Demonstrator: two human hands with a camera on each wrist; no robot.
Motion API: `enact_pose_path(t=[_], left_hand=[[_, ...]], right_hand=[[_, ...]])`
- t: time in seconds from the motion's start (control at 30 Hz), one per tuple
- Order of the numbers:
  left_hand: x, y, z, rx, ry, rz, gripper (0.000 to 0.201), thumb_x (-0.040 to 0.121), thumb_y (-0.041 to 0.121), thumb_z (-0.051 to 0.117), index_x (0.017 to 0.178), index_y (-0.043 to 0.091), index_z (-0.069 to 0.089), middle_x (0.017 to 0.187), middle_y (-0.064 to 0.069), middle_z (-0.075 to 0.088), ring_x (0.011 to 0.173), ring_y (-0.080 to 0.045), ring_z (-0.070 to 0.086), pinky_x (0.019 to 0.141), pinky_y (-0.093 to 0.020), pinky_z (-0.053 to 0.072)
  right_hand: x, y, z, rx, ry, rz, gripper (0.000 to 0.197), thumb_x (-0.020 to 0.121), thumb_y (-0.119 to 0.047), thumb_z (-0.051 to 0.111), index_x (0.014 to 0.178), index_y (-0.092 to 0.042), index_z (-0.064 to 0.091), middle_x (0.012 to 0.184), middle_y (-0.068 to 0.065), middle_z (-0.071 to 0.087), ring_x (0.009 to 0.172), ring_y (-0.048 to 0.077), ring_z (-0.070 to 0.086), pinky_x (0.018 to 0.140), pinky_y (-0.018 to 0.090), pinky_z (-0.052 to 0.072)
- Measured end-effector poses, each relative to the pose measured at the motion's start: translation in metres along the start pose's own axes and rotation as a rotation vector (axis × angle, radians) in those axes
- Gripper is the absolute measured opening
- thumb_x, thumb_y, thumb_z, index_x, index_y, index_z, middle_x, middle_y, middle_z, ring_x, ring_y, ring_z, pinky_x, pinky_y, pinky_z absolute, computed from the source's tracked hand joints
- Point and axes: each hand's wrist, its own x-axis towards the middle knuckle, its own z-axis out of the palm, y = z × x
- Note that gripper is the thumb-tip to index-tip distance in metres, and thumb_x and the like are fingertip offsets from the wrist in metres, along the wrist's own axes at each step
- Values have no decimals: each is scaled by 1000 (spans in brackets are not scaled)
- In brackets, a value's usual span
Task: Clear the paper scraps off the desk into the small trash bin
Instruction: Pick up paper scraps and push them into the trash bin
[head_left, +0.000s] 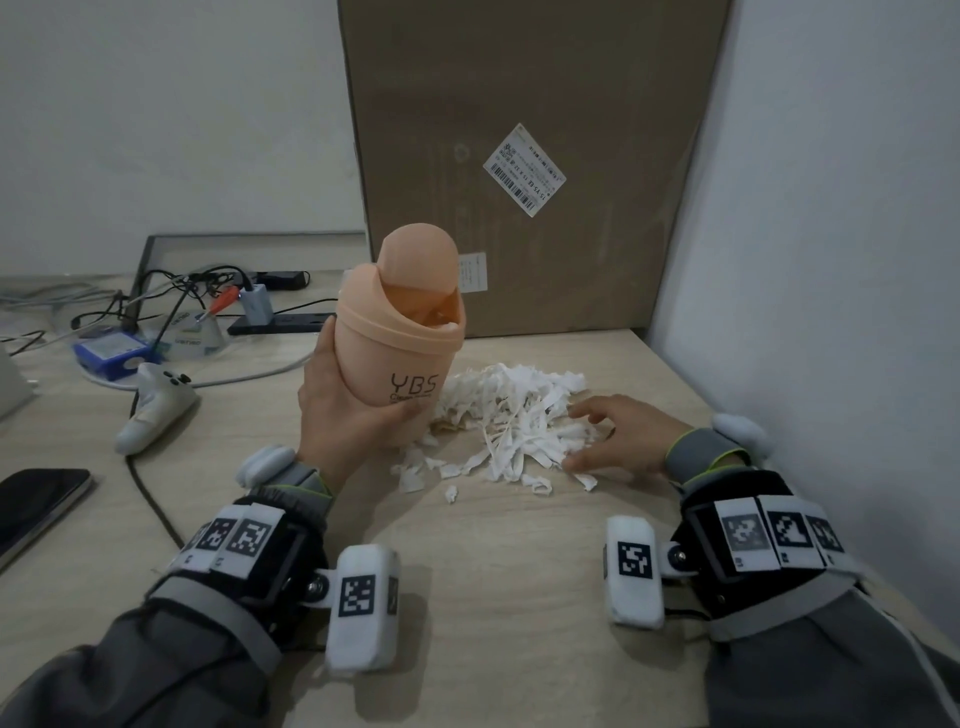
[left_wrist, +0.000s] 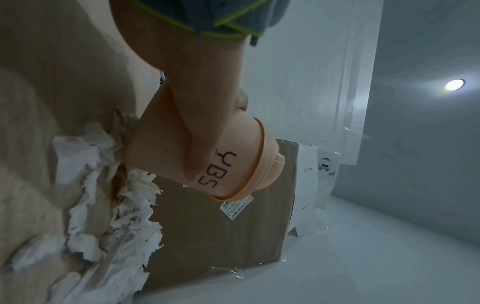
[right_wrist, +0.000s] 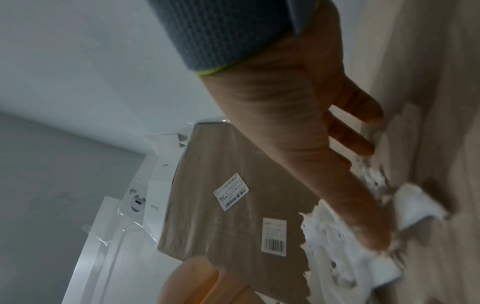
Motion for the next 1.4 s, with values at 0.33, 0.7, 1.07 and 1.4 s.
enact_pose_path(t=[0.33,0.7,1.07,1.4], left_hand=[[-3,6,0,0,-18,17,130,42,61,90,154,47,26,145,5,51,134,-26,50,106,-60,49],[-5,15,1,114,-42,73,135,41,70,85,158,35,27,149,1,49,136,-25,50,110,-56,47],[-6,17,3,238,-100,131,137,44,70,80,161,27,25,150,-7,46,137,-31,45,113,-60,40],[-6,17,4,206,-120,152,136,44,68,82,162,29,24,149,-6,47,136,-30,46,111,-60,42]], right_hand=[[10,-8,10,-98,175,-108,28,80,-18,72,107,-11,69,110,6,66,88,11,56,75,16,36],[9,-10,-1,159,775,-208,14,79,-7,66,88,-10,76,90,8,74,85,22,67,82,26,49],[2,-22,-6,554,969,-238,12,78,-7,66,80,-19,68,67,-3,65,64,15,67,67,28,57],[-4,-32,-8,1071,821,-225,17,77,0,69,72,-16,70,72,5,70,72,21,72,74,31,57]])
